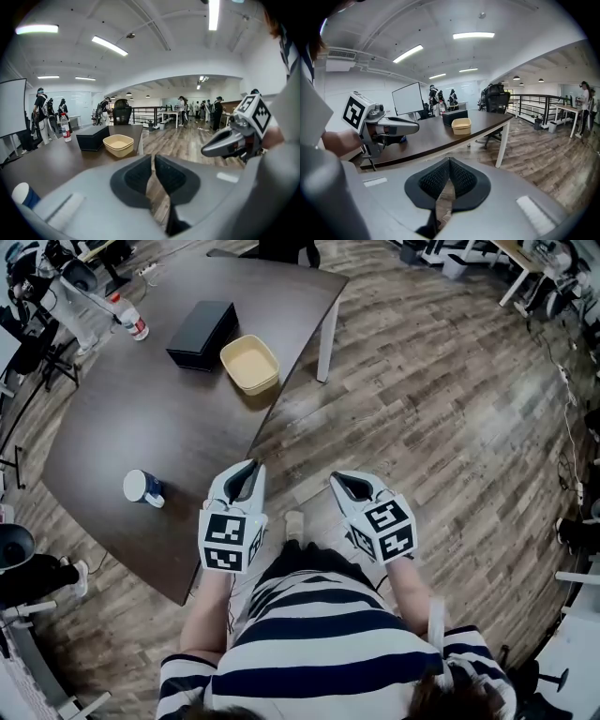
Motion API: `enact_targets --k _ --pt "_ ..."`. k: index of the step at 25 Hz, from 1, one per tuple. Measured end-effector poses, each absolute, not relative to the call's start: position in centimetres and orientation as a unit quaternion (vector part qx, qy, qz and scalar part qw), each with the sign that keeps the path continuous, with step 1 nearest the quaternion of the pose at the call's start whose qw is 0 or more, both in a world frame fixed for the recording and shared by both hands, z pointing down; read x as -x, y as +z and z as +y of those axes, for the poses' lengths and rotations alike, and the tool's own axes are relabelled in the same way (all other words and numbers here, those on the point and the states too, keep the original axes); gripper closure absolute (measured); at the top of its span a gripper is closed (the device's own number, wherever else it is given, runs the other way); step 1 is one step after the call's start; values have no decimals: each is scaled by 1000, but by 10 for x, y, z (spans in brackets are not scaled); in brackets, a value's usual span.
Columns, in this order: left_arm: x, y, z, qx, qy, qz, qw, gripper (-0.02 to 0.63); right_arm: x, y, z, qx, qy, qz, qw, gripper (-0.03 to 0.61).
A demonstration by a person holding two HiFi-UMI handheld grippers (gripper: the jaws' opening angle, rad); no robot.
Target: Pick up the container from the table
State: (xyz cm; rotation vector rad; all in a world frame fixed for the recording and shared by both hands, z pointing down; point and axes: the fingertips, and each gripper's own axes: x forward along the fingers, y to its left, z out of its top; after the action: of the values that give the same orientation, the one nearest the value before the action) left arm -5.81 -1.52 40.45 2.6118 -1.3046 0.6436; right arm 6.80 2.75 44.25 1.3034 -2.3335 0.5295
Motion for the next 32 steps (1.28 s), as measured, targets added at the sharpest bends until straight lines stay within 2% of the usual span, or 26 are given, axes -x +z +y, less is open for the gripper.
enact_targets --k 15,32 --pt "61 413 -133 -879 249 -402 59 614 -39 456 -79 -447 213 -841 219 580" --pt "57 450 -205 -871 302 -385 52 614 -33 479 -156 -424 232 -844 234 580"
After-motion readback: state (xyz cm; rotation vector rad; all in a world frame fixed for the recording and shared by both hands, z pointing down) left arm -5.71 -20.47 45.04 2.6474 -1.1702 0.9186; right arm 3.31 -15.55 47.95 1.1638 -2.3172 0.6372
